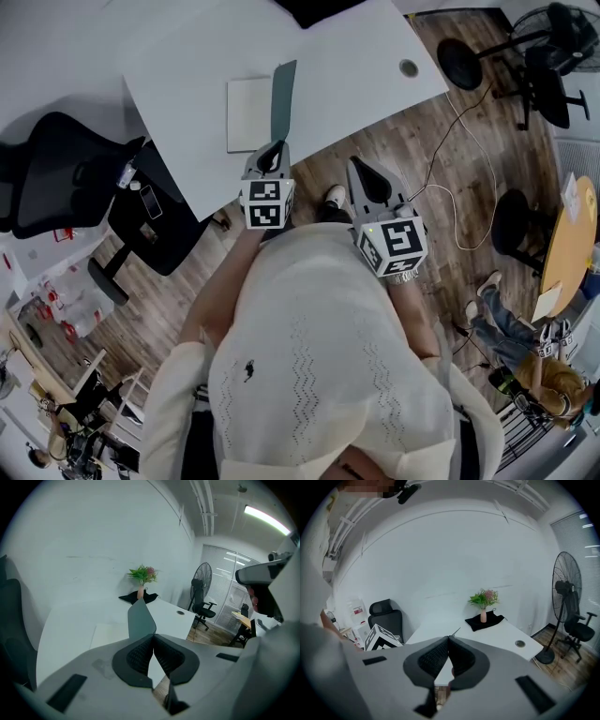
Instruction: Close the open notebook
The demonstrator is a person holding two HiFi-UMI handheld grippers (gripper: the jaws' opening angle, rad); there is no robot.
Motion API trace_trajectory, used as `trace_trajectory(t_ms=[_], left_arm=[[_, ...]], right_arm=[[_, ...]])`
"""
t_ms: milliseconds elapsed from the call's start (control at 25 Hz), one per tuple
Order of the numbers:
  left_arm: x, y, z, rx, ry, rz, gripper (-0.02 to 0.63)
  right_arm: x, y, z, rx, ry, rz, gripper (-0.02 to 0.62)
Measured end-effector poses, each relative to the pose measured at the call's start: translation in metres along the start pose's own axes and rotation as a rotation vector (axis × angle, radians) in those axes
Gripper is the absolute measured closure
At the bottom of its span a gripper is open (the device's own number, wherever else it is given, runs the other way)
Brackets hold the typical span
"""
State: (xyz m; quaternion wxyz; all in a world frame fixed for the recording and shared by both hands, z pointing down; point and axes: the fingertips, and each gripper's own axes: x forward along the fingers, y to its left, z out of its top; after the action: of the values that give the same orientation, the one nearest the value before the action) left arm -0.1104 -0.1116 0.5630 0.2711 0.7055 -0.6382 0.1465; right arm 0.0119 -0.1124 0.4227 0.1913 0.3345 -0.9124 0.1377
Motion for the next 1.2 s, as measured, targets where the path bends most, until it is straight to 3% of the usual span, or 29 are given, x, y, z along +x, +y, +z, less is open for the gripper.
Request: trace_trajectory(t_ms=[1200], left_arm=[[-0.017,0.046,-0.015,0.052,0.045,-0.071,0.589]], right_arm=[[0.027,0.052,-0.007,0.037,0.001,-0.051,0.594]])
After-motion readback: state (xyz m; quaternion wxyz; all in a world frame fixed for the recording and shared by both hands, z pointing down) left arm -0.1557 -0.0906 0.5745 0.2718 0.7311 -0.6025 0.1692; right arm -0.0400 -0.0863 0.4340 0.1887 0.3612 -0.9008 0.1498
